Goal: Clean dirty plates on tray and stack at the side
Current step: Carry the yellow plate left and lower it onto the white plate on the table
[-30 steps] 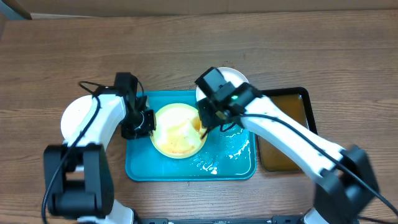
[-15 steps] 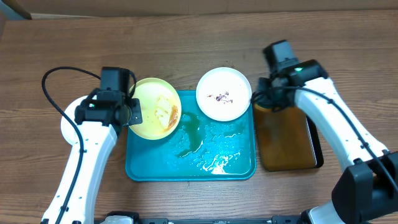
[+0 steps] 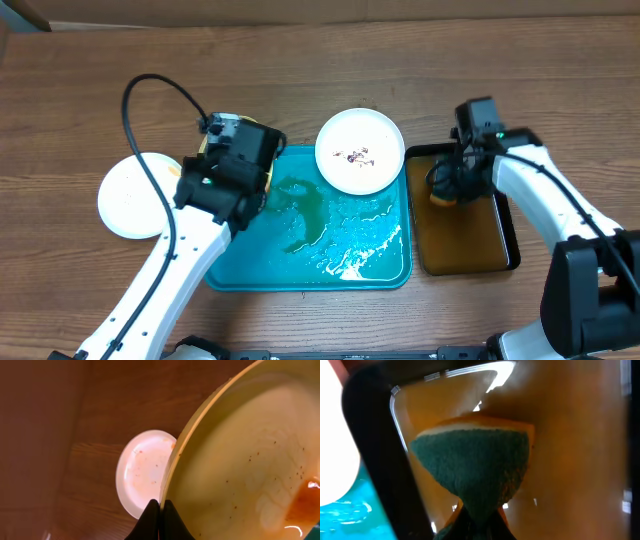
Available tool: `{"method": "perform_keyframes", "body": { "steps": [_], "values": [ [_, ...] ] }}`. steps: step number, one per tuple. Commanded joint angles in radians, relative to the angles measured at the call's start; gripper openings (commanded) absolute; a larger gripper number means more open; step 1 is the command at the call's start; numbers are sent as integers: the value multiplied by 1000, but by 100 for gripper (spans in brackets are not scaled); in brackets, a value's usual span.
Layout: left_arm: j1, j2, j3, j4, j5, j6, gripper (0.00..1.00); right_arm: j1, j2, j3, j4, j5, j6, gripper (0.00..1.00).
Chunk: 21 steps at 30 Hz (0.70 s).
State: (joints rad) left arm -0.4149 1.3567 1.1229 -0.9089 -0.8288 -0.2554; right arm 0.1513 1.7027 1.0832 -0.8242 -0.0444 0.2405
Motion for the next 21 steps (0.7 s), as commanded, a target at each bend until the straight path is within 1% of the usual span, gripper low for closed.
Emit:
{"method": "perform_keyframes", "body": {
  "steps": [1,4,6,13,15,17,21],
  "values": [
    [-51,-19,21,18,-142,-2,4,0,-6,-85,67,-11,-13,4],
    [-91,-19,21,48,-159,47,4,0,-6,-156,148,-14,-10,4],
    [-112,-17,21,64,-177,59,4,0,-6,-182,189,-28,-2,4],
    [-138,-16,21,66,-230,77,4,0,-6,-152,224,-93,-4,4],
    [-140,-16,21,64,-238,82,4,0,-6,-108,187,-92,-6,4],
    [-143,-16,21,63,-238,96,4,-1,-6,-47,109,-92,-6,4],
    [-143,-16,21,48,-253,97,4,-1,-6,93,-132,-92,-5,4]
  ]
}}
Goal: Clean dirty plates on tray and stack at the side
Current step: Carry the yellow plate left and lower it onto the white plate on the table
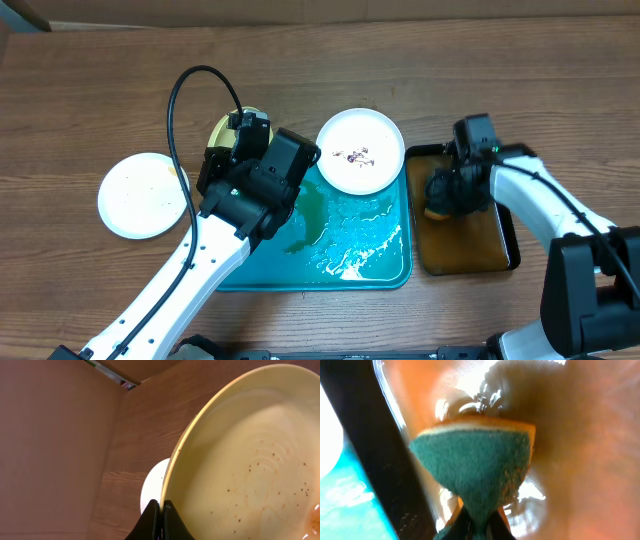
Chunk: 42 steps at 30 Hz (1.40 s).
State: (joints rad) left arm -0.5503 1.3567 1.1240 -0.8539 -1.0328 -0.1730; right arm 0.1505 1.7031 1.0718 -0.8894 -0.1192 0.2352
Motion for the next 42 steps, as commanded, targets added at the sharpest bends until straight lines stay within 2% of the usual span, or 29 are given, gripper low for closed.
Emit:
{"method": "perform_keyframes", "body": {
  "steps": [1,4,8,14,18,20,23,27,31,34,38,42],
  "values": [
    [-8,-16,20,-11,-48,17,4,0,-7,129,-118,-17,0,4],
    [-8,-16,20,-18,-48,24,4,0,-7,167,-228,-17,0,4],
    [-8,-16,20,-18,-27,35,4,0,-6,132,-238,-10,0,4],
    [-8,-16,19,-24,102,182,4,0,3,-4,-100,-10,31,4],
    [-8,-15,19,-24,225,309,4,0,13,-101,31,-10,63,4],
    [-7,-15,19,-23,252,335,4,0,16,-139,110,-11,89,4],
    [-7,-15,19,-24,235,333,4,0,16,-168,233,-10,102,4],
    [-7,-15,19,-25,97,245,4,0,16,-154,306,-19,103,4],
    [-6,-15,19,-29,32,193,4,0,12,-106,223,-42,102,4],
    [-6,-15,19,-30,58,143,4,0,-3,-63,138,-31,101,4],
    [-6,-15,19,-37,161,138,4,0,-55,-9,69,-6,93,4],
    [-2,-15,19,-55,108,98,4,0,-114,39,21,-6,47,4]
  ]
}}
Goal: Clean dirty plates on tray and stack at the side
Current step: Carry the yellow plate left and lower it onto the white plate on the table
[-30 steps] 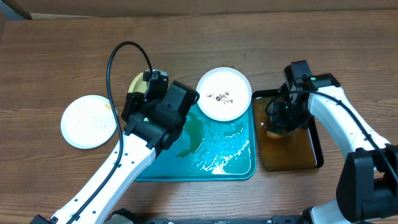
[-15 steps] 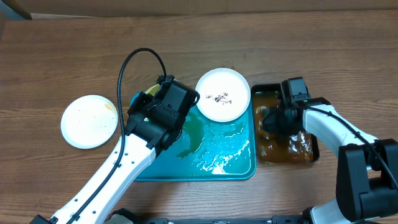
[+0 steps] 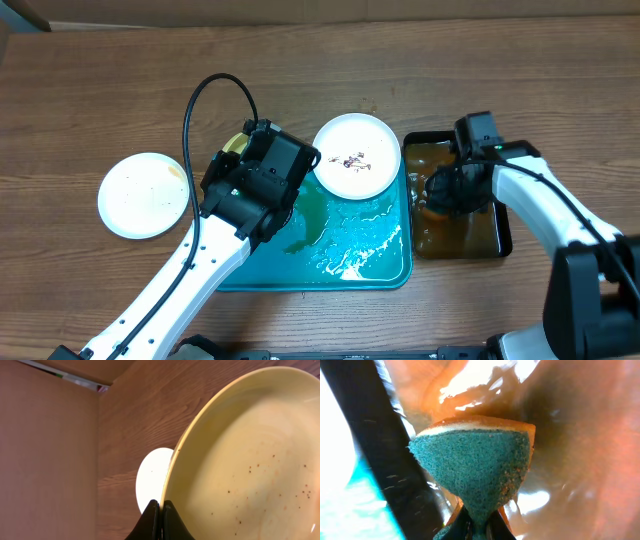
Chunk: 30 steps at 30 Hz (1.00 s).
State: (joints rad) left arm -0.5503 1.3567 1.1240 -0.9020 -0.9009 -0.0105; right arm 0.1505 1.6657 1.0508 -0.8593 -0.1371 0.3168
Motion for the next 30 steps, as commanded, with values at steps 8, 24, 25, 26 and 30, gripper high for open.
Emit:
{"method": "perform_keyframes", "body": {
  "steps": [8,24,25,26,30],
  "values": [
    [-3,-15,19,-35,-134,-127,4,0,-122,77,-41,16,-56,4],
    [99,-18,20,-70,53,-177,4,0,-122,77,-71,60,-60,4],
    [133,-18,20,-69,73,-177,4,0,-122,77,-75,68,-60,4],
    [176,-18,24,-71,100,-177,4,0,-122,77,-79,74,-60,4],
    [370,-18,48,-63,254,-177,4,0,-122,77,-94,103,-60,4]
  ]
}}
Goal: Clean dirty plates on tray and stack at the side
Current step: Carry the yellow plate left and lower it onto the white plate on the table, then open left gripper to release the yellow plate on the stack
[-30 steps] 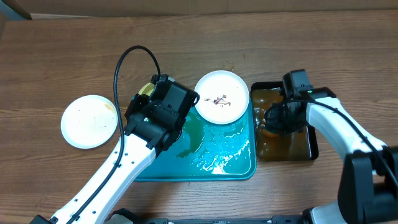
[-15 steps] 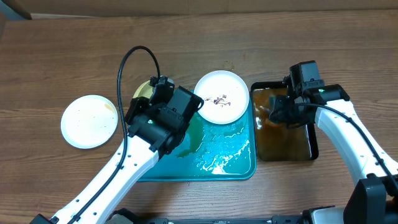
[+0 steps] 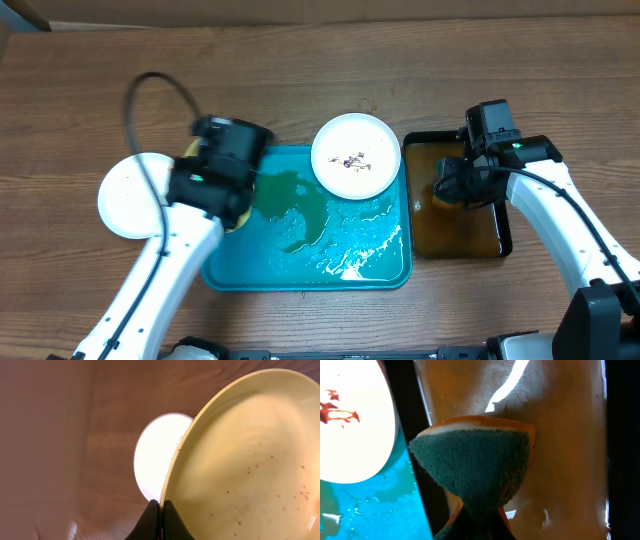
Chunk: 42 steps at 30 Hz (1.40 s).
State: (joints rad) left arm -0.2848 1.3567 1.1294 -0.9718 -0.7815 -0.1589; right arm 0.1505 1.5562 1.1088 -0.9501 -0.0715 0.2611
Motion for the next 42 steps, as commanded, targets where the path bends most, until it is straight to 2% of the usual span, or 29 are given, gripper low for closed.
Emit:
{"method": "perform_keyframes", "body": {
  "steps": [1,6,8,13,16,23,24,26,27,30,33,38,40,41,42],
  "values": [
    [178,-18,50,13,202,-28,4,0,-13,19,-8,45,-4,4],
    [463,-9,52,69,481,-29,4,0,-13,19,-30,52,-4,4],
    [565,8,51,91,546,-29,4,0,-13,19,-32,52,-4,4],
    [728,77,51,125,617,-29,4,0,-42,19,-36,52,-4,4],
    [776,125,51,134,614,-29,4,0,-83,24,-41,52,-4,4],
    [859,214,51,157,616,-29,12,0,-167,39,-52,52,-4,4],
    [864,220,51,158,616,-29,18,0,-174,39,-52,52,-4,4],
    [867,224,51,158,634,-29,47,0,-177,39,-52,51,-3,4],
    [867,223,52,159,649,-29,54,0,-177,39,-53,51,-3,4],
    [858,217,52,162,759,-27,66,0,-177,39,-55,52,-3,4],
    [826,205,52,168,940,6,72,0,-176,39,-53,52,-3,4],
    [682,183,52,217,1192,102,77,0,-176,39,-52,52,-4,4],
    [597,182,52,252,1250,122,84,0,-176,38,-51,52,-3,4],
    [555,183,52,272,1266,135,100,0,-176,38,-51,52,-4,4],
    [515,183,52,295,1281,138,100,0,-176,38,-51,52,-3,4]
  ]
}}
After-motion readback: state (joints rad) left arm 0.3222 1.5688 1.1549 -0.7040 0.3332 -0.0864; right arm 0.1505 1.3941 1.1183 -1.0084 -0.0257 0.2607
